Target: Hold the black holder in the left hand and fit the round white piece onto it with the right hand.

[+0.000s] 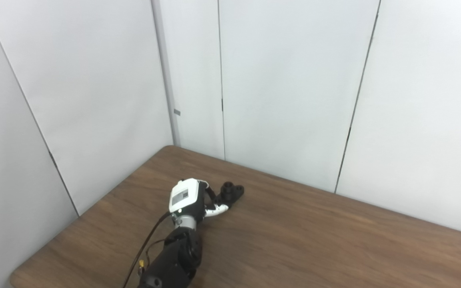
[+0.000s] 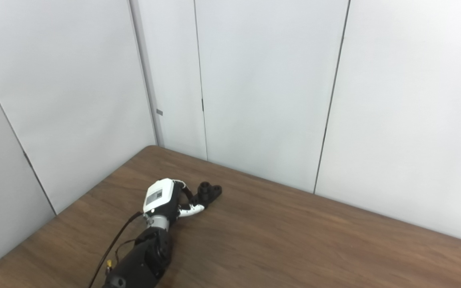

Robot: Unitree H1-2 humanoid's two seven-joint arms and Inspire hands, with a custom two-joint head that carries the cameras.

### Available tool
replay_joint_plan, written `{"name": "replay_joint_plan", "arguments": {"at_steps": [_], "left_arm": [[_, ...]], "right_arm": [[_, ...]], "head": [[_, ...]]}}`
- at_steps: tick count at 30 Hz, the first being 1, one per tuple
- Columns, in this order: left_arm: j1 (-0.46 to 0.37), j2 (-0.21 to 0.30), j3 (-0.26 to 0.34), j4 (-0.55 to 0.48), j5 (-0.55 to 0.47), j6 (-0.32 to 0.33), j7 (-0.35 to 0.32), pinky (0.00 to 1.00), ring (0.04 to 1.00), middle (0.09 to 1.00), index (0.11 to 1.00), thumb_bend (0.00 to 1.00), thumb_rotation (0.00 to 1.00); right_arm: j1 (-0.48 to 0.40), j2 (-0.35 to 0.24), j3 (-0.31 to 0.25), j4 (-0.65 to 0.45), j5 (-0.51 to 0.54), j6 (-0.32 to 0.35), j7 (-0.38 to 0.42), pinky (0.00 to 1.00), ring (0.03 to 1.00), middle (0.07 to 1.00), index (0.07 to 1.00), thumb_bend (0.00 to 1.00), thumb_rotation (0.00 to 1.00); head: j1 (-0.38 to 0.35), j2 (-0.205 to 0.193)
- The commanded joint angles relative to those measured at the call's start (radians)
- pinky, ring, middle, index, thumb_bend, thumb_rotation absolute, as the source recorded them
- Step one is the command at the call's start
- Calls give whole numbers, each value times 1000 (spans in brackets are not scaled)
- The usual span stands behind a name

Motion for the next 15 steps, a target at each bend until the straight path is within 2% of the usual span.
{"name": "replay_joint_plan", "arguments": {"at_steps": [1, 6, 9, 15], "left_arm": [[-6, 9, -21, -5, -7, -1, -31, 1000, 870, 818, 481, 519, 45], [-2, 20, -37, -28, -16, -14, -46, 1000, 871, 824, 481, 518, 44], [-1, 31, -67, -60, -2, 1, -72, 1000, 875, 831, 481, 518, 44], [-4, 40, -128, -121, 9, -21, -113, 1000, 885, 839, 482, 519, 44]], "right_arm": [[5, 1, -3, -42, -8, -20, -8, 589, 735, 806, 838, 356, 355], [6, 4, 3, -47, -27, -13, -10, 594, 738, 810, 843, 358, 376], [4, 10, 5, -50, -24, -8, -10, 597, 731, 812, 846, 362, 372], [-1, 9, 16, -42, -46, -23, -11, 579, 725, 814, 848, 358, 391]], "head": [[-1, 2], [-22, 6], [-42, 9], [-78, 11]]}}
